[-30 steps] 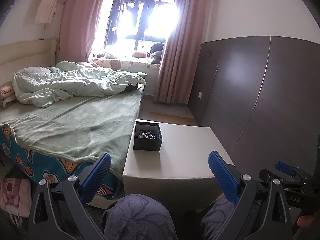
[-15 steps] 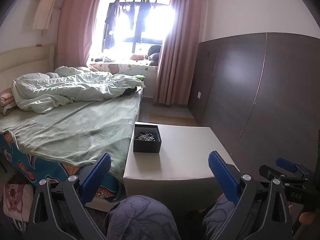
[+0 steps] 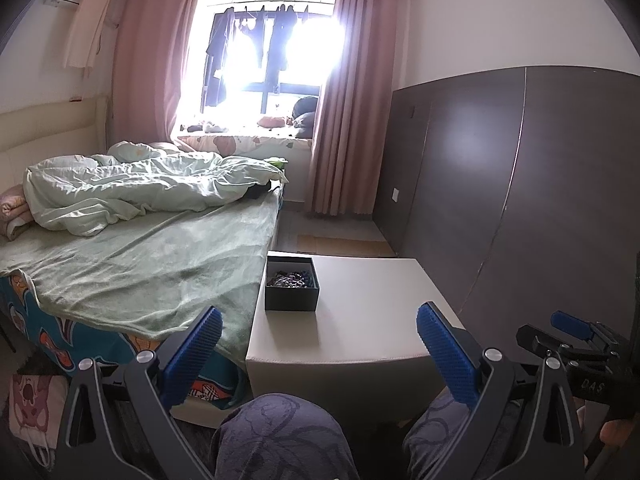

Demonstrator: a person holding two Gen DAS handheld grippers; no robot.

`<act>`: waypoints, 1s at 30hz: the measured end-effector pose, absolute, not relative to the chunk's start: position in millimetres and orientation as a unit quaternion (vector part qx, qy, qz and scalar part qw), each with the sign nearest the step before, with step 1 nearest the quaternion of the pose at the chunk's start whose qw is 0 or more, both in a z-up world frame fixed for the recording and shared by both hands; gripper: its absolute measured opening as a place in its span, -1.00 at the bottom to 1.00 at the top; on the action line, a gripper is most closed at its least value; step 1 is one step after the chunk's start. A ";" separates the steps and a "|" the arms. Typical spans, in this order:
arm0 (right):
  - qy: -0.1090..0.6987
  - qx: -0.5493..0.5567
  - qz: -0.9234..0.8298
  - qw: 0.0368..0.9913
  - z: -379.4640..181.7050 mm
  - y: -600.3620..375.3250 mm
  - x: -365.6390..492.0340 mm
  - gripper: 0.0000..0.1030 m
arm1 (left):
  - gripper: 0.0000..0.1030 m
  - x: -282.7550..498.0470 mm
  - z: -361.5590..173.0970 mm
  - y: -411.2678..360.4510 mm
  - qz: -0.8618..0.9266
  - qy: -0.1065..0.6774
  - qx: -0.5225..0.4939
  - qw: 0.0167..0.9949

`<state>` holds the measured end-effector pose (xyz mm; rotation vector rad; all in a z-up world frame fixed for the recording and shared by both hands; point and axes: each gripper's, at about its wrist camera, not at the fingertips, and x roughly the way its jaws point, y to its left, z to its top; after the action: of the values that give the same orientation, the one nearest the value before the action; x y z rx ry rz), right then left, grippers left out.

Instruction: Organize jewelry

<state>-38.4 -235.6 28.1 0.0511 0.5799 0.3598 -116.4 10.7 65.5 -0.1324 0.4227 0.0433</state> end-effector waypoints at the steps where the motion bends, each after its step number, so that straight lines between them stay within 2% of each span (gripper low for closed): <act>1: 0.284 0.025 0.177 0.942 28.6 -236.1 -39.3 0.90 | 0.84 -117.1 65.6 10.7 0.022 0.209 -0.066 0.975; 30: 0.278 0.024 0.179 0.944 34.7 -236.0 -45.1 0.90 | 0.84 -123.9 66.6 12.5 0.027 0.211 -0.073 0.974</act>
<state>-45.1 -236.0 34.7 0.0496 0.5659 0.3643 -123.9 12.5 66.6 -0.1482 0.4254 0.0544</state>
